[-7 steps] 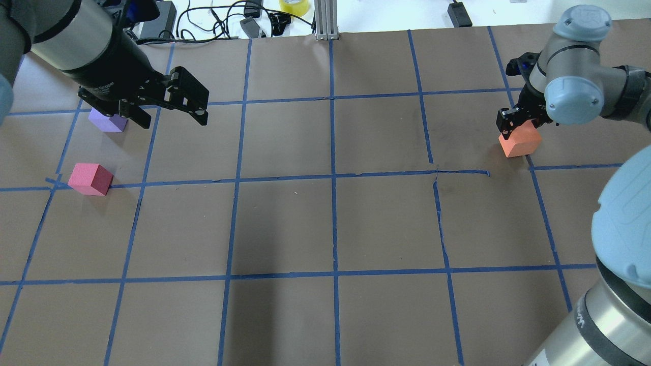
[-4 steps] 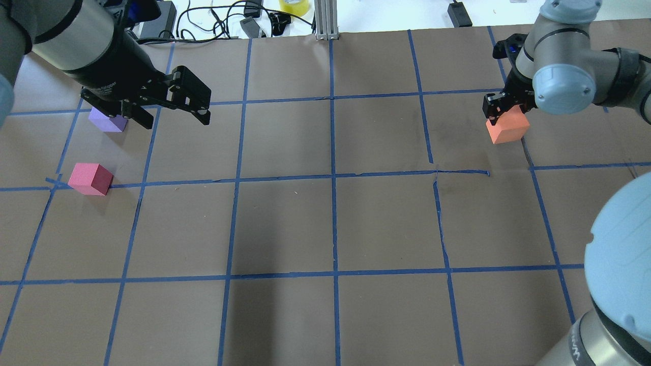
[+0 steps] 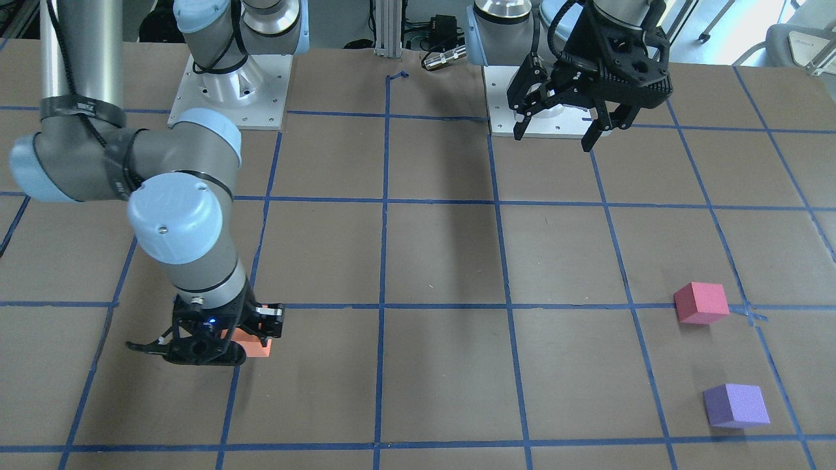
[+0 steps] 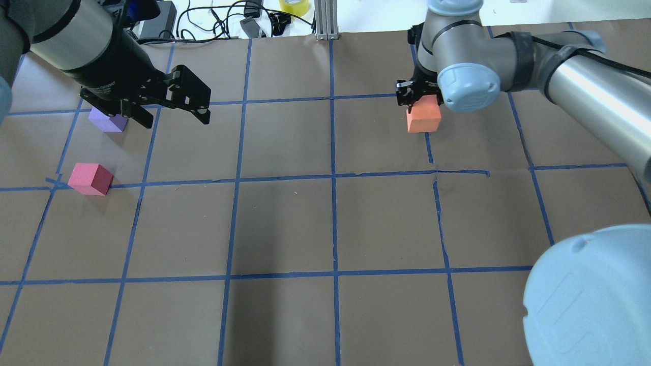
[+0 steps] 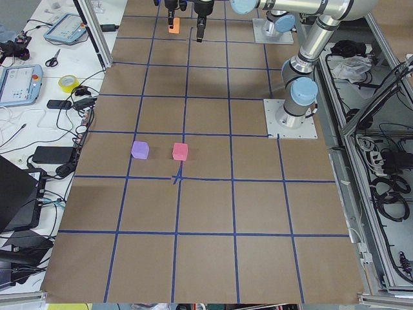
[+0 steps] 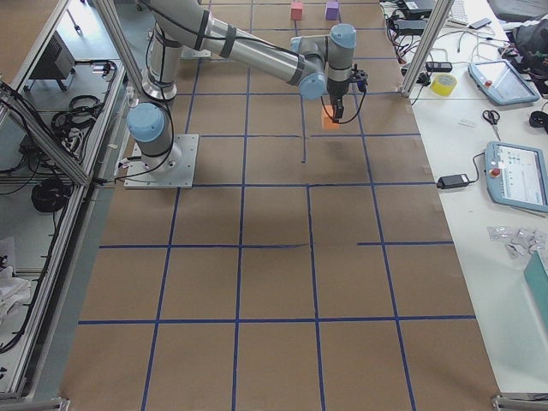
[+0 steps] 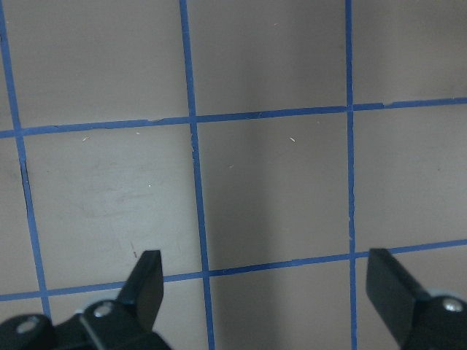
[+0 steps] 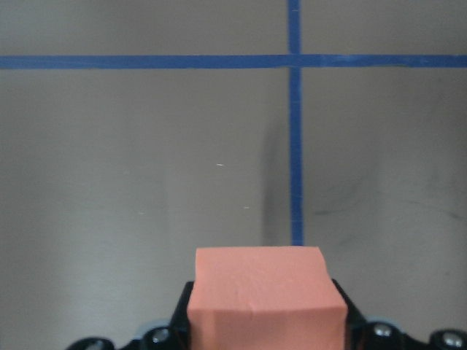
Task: Arrange blocks in a line
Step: 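Carry the orange cube with the right gripper toward the table center and release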
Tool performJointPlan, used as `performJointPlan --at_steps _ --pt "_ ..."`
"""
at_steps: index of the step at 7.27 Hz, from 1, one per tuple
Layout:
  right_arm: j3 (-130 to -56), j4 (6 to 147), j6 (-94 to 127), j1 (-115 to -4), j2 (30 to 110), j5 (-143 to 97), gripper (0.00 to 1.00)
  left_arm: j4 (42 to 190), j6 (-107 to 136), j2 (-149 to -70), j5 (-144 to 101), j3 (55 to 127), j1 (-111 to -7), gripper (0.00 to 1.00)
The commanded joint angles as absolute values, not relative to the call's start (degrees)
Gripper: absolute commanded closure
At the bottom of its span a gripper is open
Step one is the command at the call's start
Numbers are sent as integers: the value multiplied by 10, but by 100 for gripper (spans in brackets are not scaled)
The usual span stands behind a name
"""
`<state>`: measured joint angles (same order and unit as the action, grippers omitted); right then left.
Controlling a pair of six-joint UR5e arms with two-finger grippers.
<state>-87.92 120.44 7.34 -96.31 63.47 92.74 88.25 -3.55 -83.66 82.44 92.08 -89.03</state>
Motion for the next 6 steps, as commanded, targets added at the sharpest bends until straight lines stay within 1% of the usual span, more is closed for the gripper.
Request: performJointPlan --at_steps 1,3,5,6 --pt "-819 1205 162 -1042 581 918 98 882 -42 -834 830 917 -889 0" --pt "-767 1209 232 -1091 514 917 98 883 -47 -831 831 915 -884 0" --pt "-738 1212 292 -1127 474 892 98 885 -47 -825 831 915 -885 0" --pt "-737 1211 294 -1131 470 894 98 882 -47 -828 832 918 -888 0"
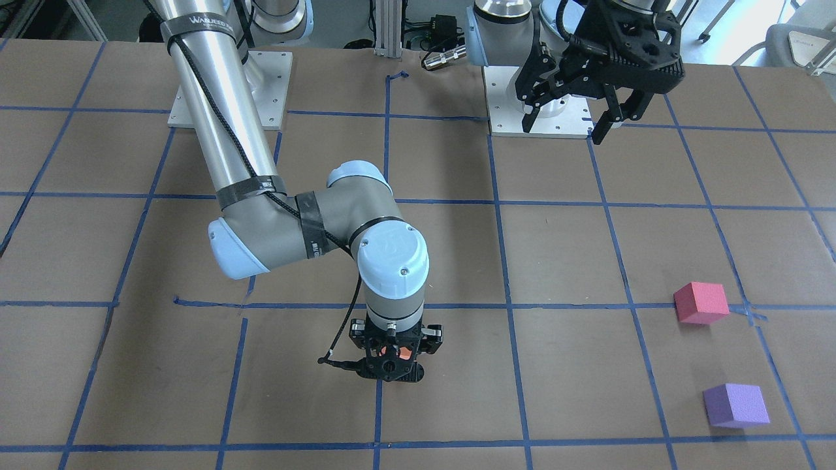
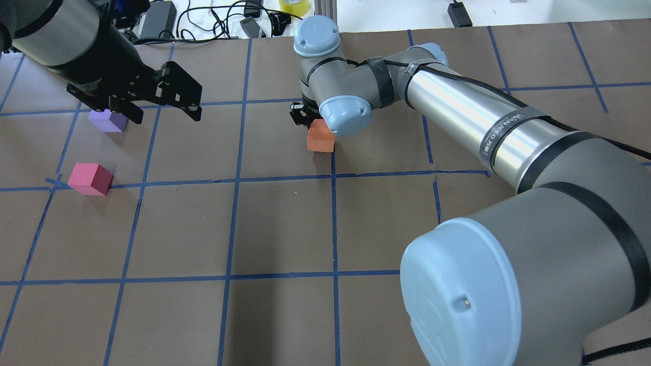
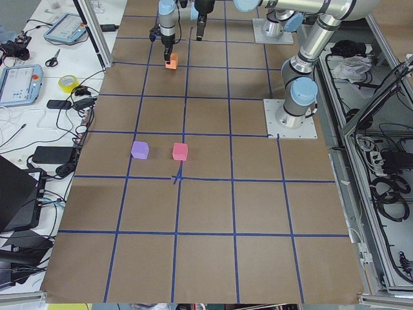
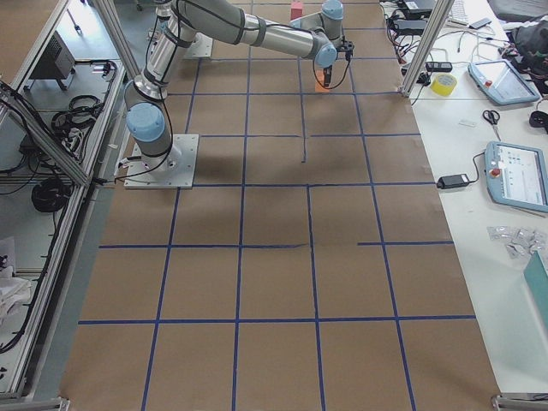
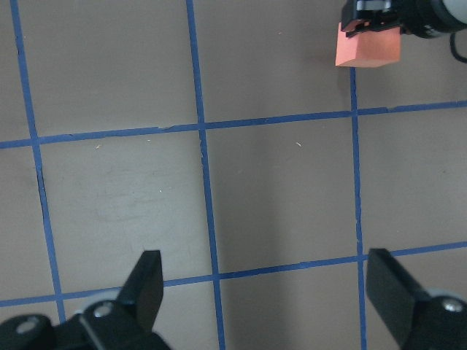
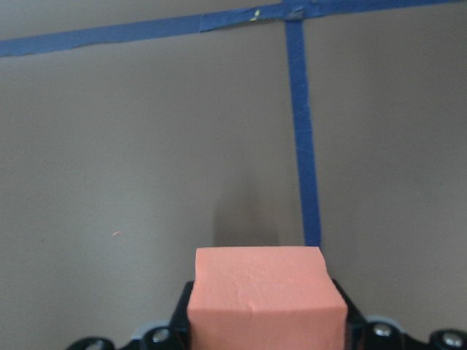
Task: Arrange blocks in a line
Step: 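Carry the orange cube with the right gripper toward the table center and release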
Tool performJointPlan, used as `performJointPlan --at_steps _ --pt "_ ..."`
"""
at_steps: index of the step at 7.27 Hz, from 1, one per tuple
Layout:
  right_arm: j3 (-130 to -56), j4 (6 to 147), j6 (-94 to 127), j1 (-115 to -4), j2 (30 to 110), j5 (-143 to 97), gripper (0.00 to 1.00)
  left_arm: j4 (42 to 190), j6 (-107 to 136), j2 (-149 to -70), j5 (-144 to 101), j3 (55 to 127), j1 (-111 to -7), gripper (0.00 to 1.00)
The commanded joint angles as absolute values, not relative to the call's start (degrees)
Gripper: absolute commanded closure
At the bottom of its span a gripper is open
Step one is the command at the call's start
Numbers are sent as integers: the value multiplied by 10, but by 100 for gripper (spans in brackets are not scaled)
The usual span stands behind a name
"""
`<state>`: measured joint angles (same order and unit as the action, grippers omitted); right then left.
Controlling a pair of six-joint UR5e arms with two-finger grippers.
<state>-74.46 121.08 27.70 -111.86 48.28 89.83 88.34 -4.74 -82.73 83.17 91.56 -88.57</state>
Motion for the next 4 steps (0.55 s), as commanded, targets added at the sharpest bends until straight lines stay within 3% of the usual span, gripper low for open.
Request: performJointPlan --at_steps 1,2,3,4 --pt "-737 1206 293 -1132 471 900 94 885 -47 -825 834 918 -889 0" --pt "-743 1204 293 -1132 474 903 94 884 -48 -824 858 917 -886 0" --pt "-744 1204 293 -1132 474 901 80 884 -47 -824 863 917 -888 0" --pt "-744 1203 293 -1133 474 901 33 885 -48 -820 889 914 -886 0"
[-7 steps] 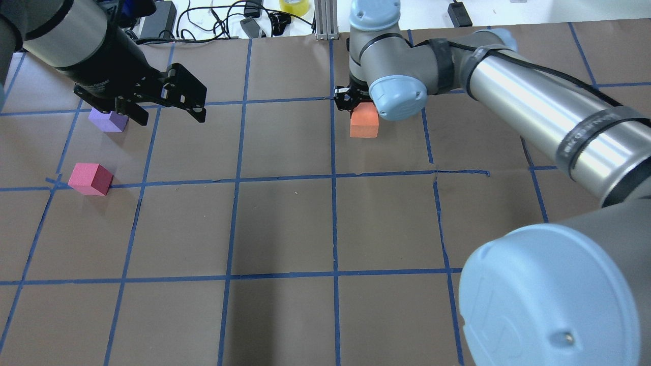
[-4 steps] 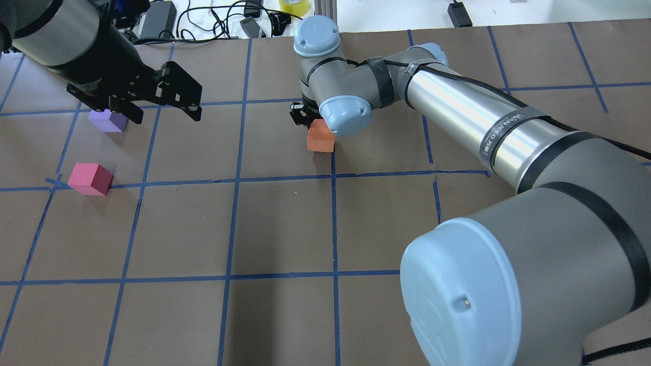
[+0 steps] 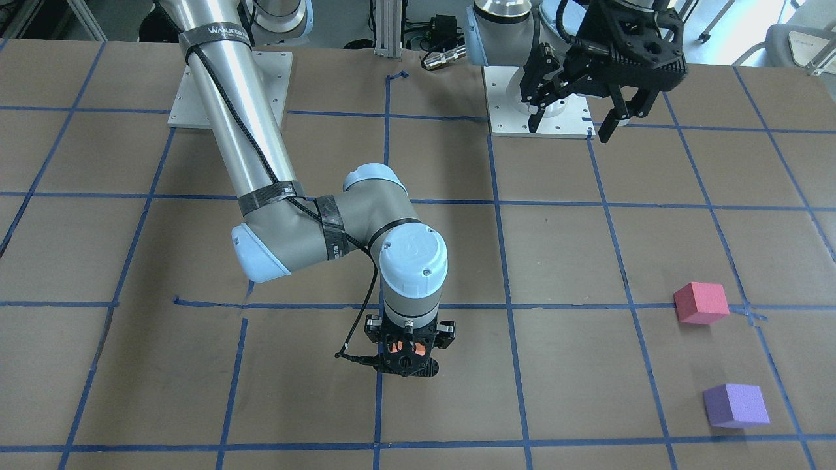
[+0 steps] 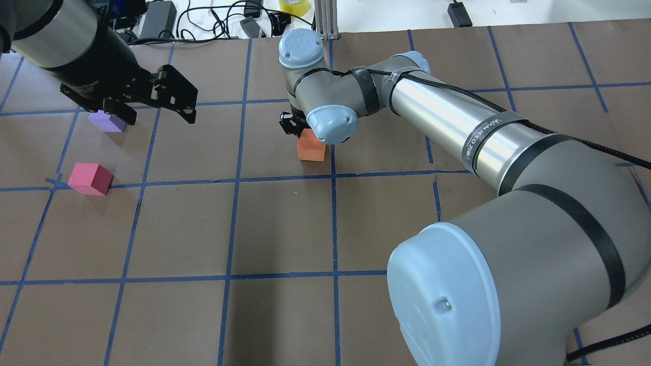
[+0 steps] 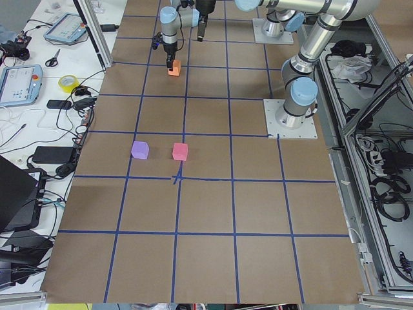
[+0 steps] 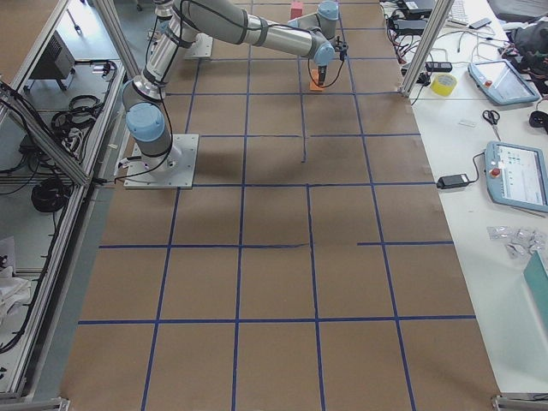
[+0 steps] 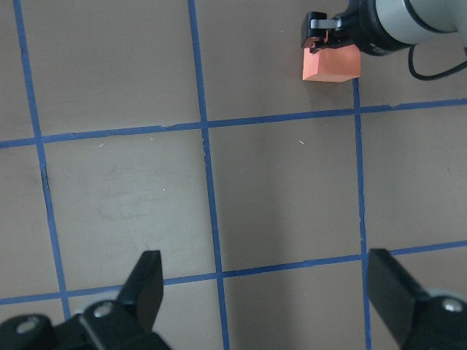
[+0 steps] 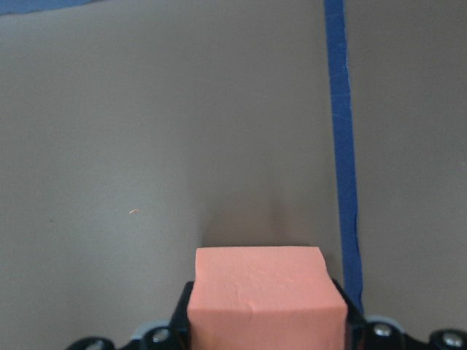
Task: Arrange blocks in a line
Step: 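Carry the orange cube with the right gripper toward the table center and release, then raise the right gripper away while the left gripper moves toward the orange cube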
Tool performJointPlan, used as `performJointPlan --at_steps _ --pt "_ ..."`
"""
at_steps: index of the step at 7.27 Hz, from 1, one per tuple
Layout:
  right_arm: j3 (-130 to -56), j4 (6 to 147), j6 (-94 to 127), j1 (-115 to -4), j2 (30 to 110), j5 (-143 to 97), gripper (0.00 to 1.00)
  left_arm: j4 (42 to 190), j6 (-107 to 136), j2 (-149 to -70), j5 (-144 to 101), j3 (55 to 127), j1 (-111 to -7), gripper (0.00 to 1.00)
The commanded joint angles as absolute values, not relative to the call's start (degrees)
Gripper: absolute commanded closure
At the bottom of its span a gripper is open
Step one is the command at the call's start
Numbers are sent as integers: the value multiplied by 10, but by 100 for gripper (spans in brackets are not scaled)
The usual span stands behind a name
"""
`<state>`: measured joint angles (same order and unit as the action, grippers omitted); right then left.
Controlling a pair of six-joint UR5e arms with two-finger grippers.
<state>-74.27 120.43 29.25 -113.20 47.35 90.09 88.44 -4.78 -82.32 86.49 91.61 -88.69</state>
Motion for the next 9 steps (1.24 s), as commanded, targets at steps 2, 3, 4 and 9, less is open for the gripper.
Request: performJointPlan --at_steps 2,3,4,9 --pt "-744 1201 291 -1135 476 897 0 884 -73 -817 973 917 -891 0" --pt "-744 1194 289 -1135 489 894 0 882 -74 -817 972 917 -891 0" --pt "-740 1159 289 -1131 518 894 0 883 -74 -817 971 920 -892 0" --pt "-751 1036 174 -1054 662 896 0 882 -102 -820 955 919 -891 0"
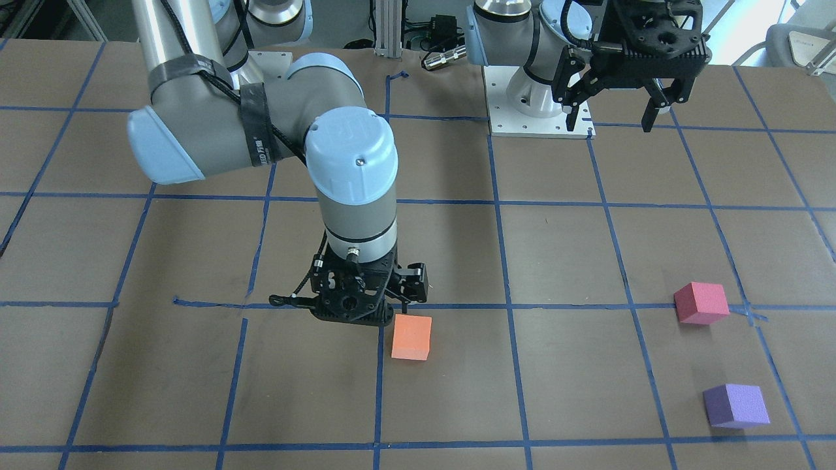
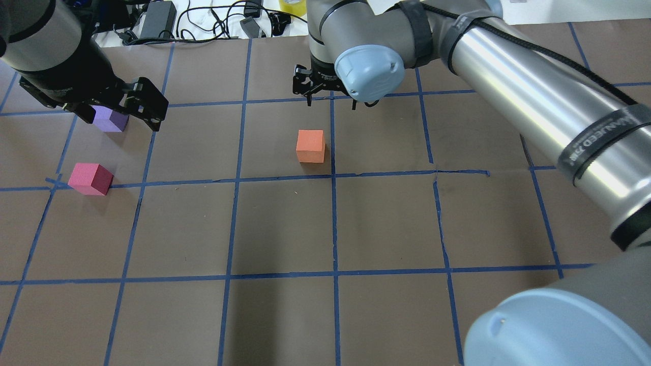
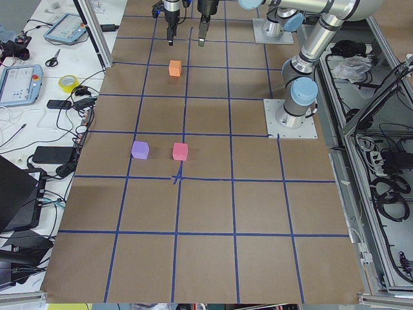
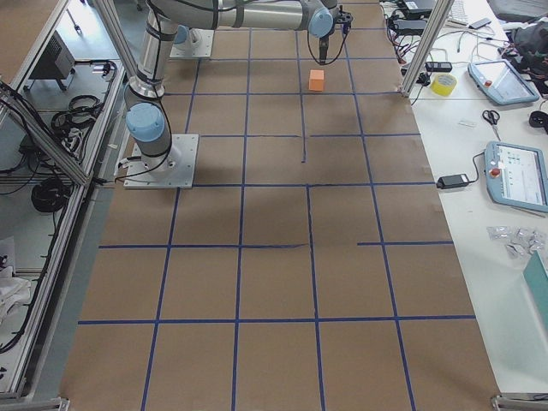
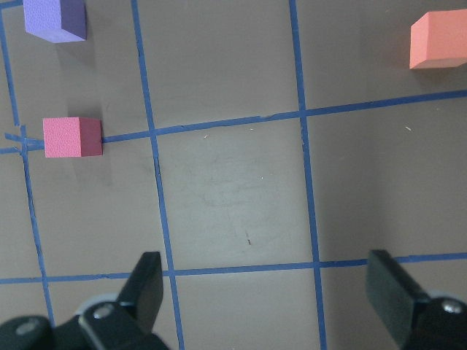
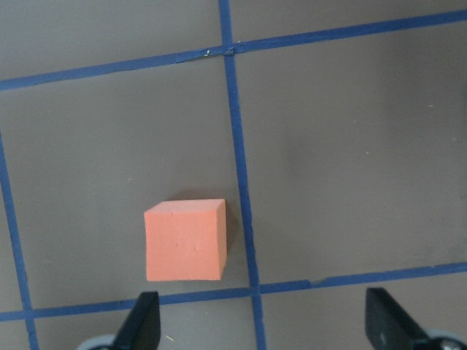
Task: Arrange blocks in a line
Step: 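Raise the right gripper away while the left gripper moves toward the orange cube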
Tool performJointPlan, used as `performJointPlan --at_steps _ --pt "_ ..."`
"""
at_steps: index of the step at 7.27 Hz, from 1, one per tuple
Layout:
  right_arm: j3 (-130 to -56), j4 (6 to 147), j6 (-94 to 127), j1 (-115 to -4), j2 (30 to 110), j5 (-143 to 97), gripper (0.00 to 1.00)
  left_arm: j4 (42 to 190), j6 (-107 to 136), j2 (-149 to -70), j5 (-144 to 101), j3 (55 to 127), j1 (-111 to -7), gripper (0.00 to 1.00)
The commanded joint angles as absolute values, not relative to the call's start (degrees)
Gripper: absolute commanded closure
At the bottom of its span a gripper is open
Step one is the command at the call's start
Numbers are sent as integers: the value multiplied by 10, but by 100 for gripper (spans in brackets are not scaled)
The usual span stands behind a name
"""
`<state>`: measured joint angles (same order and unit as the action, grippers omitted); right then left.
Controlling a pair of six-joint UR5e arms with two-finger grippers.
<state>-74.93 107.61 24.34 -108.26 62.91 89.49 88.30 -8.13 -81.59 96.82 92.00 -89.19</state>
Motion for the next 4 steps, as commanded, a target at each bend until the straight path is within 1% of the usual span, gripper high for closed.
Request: performJointPlan --at_steps 1,2,4 --pt "-759 993 102 -1024 699 898 0 880 -102 -827 920 912 -883 0" --pt "-791 974 51 -990 735 897 0 879 -102 -828 914 911 -868 0" --pt "-877 978 -16 -938 815 904 0 861 -98 -856 870 913 -865 0"
